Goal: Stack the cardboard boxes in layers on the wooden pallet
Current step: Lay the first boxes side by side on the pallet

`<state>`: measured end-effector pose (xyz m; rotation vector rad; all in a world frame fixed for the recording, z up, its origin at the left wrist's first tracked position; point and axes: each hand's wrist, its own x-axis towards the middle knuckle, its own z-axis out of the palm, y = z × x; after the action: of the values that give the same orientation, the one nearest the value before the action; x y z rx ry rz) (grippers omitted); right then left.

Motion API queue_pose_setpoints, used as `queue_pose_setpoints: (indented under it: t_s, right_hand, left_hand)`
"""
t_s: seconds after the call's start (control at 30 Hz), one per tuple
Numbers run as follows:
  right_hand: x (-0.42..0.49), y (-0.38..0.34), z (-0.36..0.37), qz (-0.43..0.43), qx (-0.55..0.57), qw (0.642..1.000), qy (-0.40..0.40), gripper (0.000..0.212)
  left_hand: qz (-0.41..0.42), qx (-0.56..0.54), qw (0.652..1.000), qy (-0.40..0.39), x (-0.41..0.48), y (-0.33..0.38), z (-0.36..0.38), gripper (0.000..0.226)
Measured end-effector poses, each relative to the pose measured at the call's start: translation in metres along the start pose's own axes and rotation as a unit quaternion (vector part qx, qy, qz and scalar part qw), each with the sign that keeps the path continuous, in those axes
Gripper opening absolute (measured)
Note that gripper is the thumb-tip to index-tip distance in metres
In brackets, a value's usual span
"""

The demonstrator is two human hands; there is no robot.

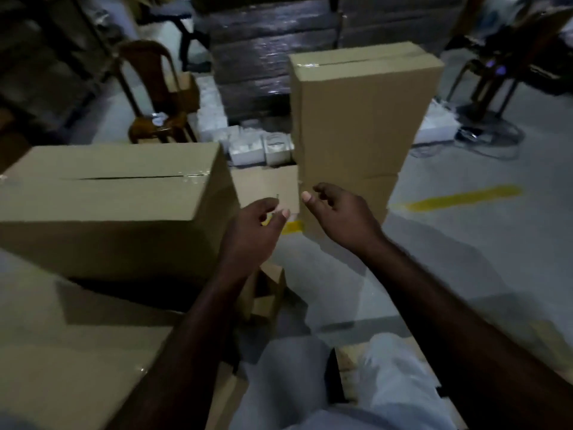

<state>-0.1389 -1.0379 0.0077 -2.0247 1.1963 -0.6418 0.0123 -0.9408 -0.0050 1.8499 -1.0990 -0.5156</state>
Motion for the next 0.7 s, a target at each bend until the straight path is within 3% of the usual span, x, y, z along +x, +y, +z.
queue_pose_setpoints:
  t_s: [0.1, 0.17, 0.33, 0.53, 0.7]
  right_hand:
    - [0.024, -0.038, 0.030, -0.046, 0.013, 0.997, -0.052, 0.060]
    - [0.042, -0.060, 0.047, -0.075, 0.010, 0.994, -0.080, 0.060]
    - [0.090, -0.112, 0.095, -0.168, -0.010, 0.976, -0.138, 0.057]
    - [0.163, -0.167, 0.168, -0.243, -0.054, 0.945, -0.210, 0.057]
    - [0.230, -0.198, 0.237, -0.283, -0.099, 0.920, -0.251, 0.058]
  left_hand:
    - [-0.039, -0.059, 0.991, 0.115, 0.006, -0.016, -0.040, 0.028]
    - [-0.059, -0.089, 0.978, 0.181, 0.010, -0.026, -0.062, 0.023]
    - [-0.118, -0.097, 0.946, 0.286, 0.023, -0.062, -0.108, 0.031]
    - [-0.219, -0.021, 0.889, 0.401, 0.054, -0.097, -0.163, 0.037]
    - [-0.292, 0.034, 0.860, 0.417, 0.088, -0.136, -0.195, 0.053]
